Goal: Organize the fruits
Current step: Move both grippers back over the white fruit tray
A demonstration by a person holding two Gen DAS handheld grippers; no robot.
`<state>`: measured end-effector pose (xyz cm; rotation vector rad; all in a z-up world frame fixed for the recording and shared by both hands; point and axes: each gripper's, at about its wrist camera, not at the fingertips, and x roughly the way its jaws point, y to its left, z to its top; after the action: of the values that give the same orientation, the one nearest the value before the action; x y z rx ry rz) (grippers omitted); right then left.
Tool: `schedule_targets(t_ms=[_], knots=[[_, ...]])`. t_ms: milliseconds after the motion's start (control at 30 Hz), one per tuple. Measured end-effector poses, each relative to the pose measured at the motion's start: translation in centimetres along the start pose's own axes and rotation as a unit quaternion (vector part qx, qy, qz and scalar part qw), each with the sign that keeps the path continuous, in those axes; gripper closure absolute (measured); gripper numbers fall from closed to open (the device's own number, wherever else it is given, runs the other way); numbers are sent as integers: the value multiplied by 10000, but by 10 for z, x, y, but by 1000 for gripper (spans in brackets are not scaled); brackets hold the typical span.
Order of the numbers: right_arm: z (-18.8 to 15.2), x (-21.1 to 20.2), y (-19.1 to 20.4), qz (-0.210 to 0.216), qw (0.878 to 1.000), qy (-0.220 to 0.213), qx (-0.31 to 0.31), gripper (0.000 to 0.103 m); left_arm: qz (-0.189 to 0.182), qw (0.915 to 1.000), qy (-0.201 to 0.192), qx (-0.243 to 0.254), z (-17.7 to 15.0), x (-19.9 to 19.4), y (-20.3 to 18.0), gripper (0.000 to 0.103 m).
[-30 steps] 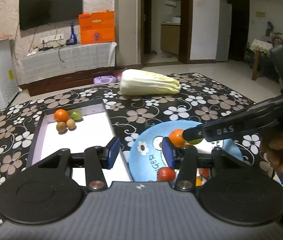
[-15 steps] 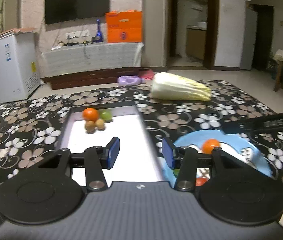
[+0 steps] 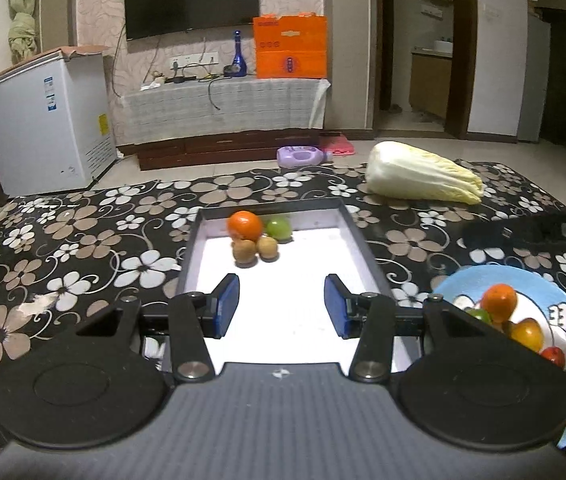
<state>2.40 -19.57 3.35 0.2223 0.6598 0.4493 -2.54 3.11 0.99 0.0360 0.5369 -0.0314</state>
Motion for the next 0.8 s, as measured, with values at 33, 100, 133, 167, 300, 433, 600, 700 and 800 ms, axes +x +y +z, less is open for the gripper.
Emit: schedule_targets(t_ms=[33,100,133,167,300,433,600,700,800], knots=[[5,6,7,54,9999,-13,-90,66,10,10000,-3,-11,0,1,2,50],[13,19,22,180,9995,-20,-262,66,35,10000,-4,1,1,5,7,50],[18,27,30,217,9992,-4,-342,66,39,10000,-3,21,2,7,8,50],[22,36,37,261,9988,40,-415,66,40,10000,2,45,2,9,9,50],[36,80,61,329,9964,343,-698,66,64,9998,54,200,3,25,13,50],[40,122,78,226,9914,735,-1062,68,-13,9998,188,47,6,33,22,50],[38,166,85,40,9844,1108,-1362,68,-81,9997,221,-82,6,37,30,50],[35,184,89,-13,9793,1294,-1555,69,-67,9995,283,-154,5,42,36,50],[33,194,92,-54,9762,1353,-1693,69,-41,9993,316,-197,4,46,40,50]])
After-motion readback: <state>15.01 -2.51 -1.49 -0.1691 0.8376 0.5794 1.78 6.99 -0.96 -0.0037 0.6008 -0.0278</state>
